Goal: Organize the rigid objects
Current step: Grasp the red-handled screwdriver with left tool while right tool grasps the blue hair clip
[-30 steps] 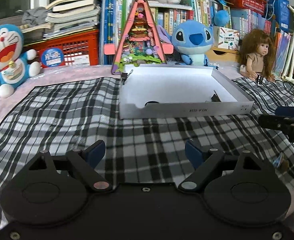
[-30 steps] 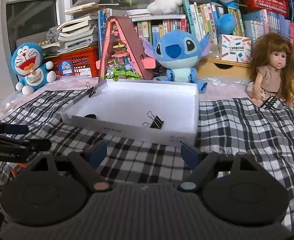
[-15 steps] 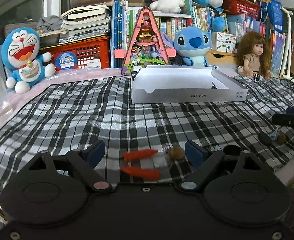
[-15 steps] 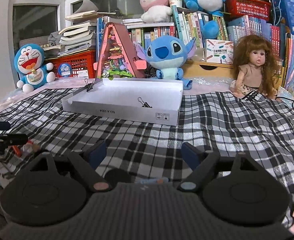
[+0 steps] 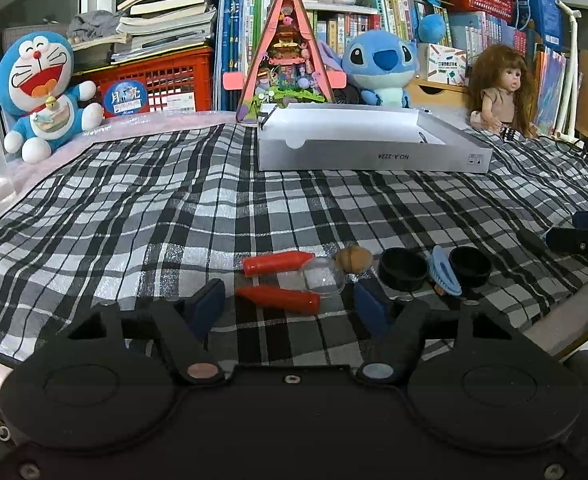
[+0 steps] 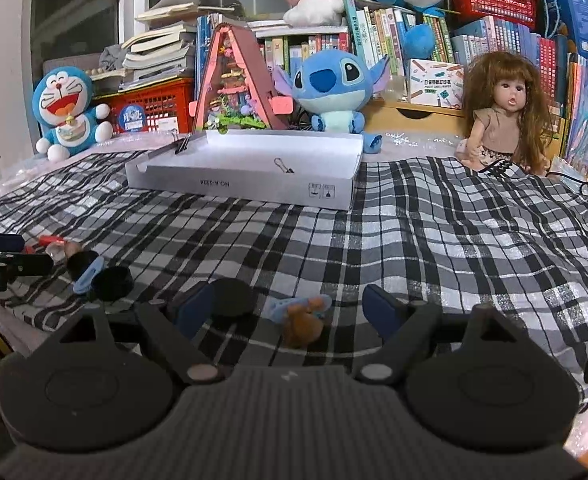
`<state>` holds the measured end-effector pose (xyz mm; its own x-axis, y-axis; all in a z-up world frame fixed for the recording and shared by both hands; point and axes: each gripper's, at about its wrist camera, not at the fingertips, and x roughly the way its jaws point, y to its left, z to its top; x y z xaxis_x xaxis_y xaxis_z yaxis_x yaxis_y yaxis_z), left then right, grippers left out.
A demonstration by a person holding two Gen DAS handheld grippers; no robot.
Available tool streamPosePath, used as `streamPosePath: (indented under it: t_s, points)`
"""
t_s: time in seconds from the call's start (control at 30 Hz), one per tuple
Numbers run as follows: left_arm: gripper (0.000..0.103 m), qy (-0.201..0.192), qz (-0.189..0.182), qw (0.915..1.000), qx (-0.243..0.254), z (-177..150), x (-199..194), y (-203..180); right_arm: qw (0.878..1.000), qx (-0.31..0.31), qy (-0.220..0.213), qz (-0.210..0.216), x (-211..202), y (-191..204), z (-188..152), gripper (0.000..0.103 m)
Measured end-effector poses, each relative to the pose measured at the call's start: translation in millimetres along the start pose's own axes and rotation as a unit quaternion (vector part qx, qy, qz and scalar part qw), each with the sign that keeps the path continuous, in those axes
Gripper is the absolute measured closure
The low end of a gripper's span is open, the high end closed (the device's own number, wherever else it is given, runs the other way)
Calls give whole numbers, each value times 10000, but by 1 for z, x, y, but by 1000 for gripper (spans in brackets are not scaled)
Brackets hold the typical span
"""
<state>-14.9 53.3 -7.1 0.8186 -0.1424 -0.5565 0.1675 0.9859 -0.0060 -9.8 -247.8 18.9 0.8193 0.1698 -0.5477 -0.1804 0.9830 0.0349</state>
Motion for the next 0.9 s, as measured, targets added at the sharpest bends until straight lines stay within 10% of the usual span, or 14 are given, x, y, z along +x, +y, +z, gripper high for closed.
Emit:
streamPosePath:
  t_s: [0.57, 0.9]
  points:
    - [62, -82, -74, 9999, 38, 0, -2, 0, 9999, -74, 129, 44, 9, 3, -5, 18]
    - [62, -163, -187, 9997, 46, 4, -7, -6, 9993, -139, 250, 226, 10, 10, -5, 62]
